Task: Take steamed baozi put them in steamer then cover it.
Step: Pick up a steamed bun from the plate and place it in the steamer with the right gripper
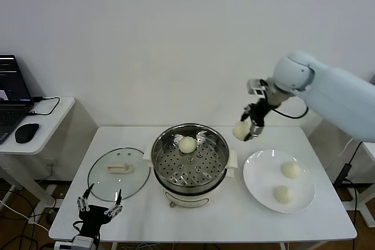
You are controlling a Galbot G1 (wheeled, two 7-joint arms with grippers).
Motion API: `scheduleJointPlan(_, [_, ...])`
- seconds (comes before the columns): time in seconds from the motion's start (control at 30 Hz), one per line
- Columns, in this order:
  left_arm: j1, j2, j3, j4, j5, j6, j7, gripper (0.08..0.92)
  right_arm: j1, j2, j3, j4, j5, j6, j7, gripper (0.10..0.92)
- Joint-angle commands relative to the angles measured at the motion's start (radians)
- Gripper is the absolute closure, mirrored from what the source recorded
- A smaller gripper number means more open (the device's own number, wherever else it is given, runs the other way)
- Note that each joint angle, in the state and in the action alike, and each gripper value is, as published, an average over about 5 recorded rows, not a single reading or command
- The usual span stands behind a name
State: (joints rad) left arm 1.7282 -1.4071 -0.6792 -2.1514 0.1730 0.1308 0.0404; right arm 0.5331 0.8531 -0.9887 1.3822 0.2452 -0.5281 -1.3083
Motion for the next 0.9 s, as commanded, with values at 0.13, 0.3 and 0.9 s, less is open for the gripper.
scheduleJointPlan(0.13, [0.002, -0.003, -0.022, -0.016, -0.007, 0.005, 0.005, 0.177, 0.049, 0.305, -0.058, -0.062, 0.075, -0.039, 0.005, 0.331])
scheduleJointPlan(0.3, [0.001, -0.001, -0.021, -0.007, -0.006, 0.005, 0.004, 0.177, -0.025, 0.39, -0.062, -0.109, 0.029, -0.038, 0.017, 0.331])
scheduleJointPlan(0.9, [-0.001, 0.001, -0.022, 0.016, -0.008, 0.001, -0.002, 0.177, -0.211, 0.533, -0.028, -0.246, -0.107, -0.013, 0.084, 0.33])
